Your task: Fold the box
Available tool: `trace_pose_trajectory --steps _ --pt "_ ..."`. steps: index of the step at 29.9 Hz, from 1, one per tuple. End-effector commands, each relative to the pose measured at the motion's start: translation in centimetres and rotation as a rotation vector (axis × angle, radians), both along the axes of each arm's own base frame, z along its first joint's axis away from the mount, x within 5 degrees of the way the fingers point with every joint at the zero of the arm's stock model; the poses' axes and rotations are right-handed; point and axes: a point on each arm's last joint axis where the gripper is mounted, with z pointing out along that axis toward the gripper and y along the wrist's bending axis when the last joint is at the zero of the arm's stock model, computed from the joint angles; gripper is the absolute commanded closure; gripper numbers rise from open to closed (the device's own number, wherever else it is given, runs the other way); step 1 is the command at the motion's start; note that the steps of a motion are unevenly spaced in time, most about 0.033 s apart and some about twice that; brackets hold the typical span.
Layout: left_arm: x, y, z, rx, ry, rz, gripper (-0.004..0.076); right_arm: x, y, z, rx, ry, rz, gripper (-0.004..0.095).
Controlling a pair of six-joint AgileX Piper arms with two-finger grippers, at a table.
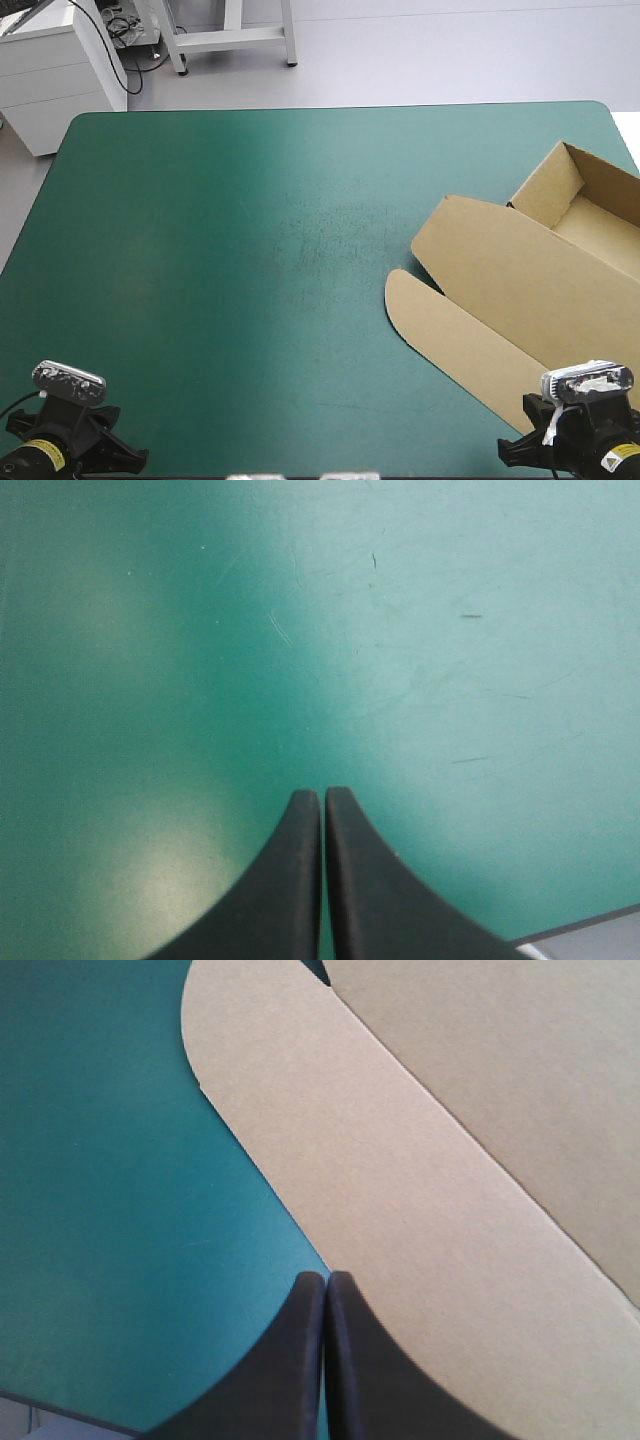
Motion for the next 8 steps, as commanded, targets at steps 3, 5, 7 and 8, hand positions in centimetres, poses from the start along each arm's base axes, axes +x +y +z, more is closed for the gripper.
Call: trace_pose_trajectory --steps 3,5,7,8 --pt "0.39 -0.1 0.89 -0.014 -0.053 -0.001 0.0731 0.45 -0.28 0.93 -0.01 -0.066 -0.032 0.0928" --pt "0.39 -0.1 0.89 -0.014 -0.053 -0.001 0.0731 0.54 -0.32 0.87 -0.011 -0.071 -0.036 0.0928" --pt "0.39 -0.1 0.89 -0.014 -0.053 -0.001 0.0731 0.77 -0.39 0.66 -0.006 -0.079 -0.048 0.0927" --pt "0.39 -0.1 0.89 -0.014 -0.053 -0.001 0.0731 1.08 -0.48 0.13 0.006 -0.078 -0.066 0.0927"
